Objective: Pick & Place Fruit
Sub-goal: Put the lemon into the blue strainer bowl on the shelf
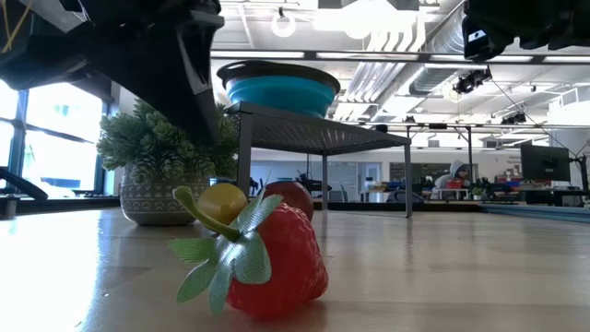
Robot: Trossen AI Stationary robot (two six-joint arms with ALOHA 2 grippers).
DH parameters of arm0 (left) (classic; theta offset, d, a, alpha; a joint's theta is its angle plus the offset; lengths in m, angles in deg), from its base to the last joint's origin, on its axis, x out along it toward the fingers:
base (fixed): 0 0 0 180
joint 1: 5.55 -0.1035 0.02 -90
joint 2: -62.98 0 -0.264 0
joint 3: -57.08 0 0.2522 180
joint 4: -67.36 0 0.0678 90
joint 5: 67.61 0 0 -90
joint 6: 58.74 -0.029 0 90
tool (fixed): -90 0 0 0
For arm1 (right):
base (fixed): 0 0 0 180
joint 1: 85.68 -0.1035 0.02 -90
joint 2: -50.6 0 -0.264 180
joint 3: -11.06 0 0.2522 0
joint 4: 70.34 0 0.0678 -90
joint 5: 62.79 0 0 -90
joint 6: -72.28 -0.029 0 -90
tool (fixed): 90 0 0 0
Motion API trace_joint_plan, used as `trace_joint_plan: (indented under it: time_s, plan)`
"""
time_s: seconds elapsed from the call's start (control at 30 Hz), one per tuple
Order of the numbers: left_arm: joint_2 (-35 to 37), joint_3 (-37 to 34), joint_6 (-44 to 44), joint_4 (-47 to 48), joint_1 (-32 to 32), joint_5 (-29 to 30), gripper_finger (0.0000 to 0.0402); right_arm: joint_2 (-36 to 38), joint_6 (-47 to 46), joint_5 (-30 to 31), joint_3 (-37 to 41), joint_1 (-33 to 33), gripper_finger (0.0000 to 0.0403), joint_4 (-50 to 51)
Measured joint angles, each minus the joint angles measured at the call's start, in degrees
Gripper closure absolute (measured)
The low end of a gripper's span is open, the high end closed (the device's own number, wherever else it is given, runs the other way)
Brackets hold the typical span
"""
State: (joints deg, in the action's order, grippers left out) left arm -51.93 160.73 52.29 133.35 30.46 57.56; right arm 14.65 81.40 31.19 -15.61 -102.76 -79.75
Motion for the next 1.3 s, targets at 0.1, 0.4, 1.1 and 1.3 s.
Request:
trace_joint_plan:
  time_s: [0.1,0.4,1.1,1.3]
  plan:
    - [0.0,0.0,-1.49,-0.04,-0.04,-0.2,0.0401,0.0,0.03,0.07,0.0,0.0,0.04,0.45]
    - [-0.02,0.0,-2.64,0.43,-0.09,-0.26,0.0385,0.0,0.09,0.07,0.0,0.0,0.04,1.28]
    - [-0.35,-0.04,-5.81,0.72,-6.88,-7.84,0.0108,0.0,-0.09,0.32,0.0,0.0,0.04,3.37]
    - [-0.5,-0.04,-5.78,3.05,-6.88,-7.83,0.0068,0.0,-0.15,0.31,0.0,0.0,0.04,3.38]
